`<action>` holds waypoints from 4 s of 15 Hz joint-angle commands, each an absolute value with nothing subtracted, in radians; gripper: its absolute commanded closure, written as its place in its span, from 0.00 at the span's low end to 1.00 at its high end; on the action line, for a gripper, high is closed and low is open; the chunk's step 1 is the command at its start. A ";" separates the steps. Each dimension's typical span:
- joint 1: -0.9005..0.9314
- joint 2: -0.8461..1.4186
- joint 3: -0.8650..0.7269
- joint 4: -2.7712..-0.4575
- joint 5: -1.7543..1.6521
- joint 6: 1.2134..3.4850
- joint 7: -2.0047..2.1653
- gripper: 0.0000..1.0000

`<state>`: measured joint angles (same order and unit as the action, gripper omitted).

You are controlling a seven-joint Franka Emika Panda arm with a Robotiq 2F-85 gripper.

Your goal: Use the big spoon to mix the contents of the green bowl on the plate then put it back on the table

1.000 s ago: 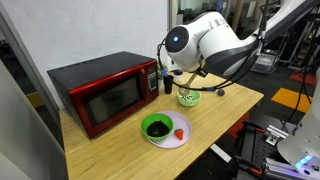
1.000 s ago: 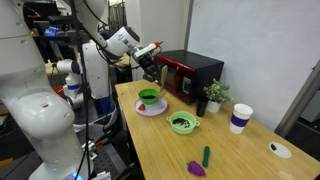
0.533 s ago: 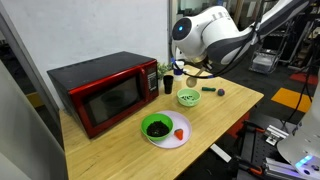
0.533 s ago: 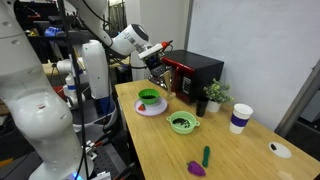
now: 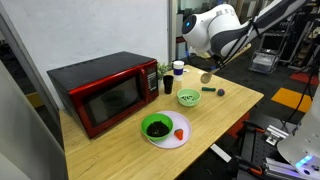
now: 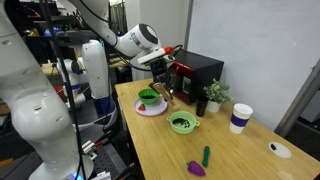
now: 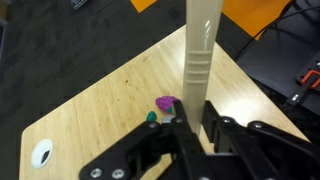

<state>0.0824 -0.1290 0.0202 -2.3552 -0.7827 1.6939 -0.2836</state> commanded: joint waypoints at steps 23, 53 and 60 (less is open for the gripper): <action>-0.045 -0.130 -0.082 -2.347 -0.549 1.669 0.033 0.94; -0.187 -0.051 -0.196 -2.518 -0.396 2.398 0.466 0.94; -0.197 -0.072 -0.200 -2.574 -0.399 2.463 0.509 0.94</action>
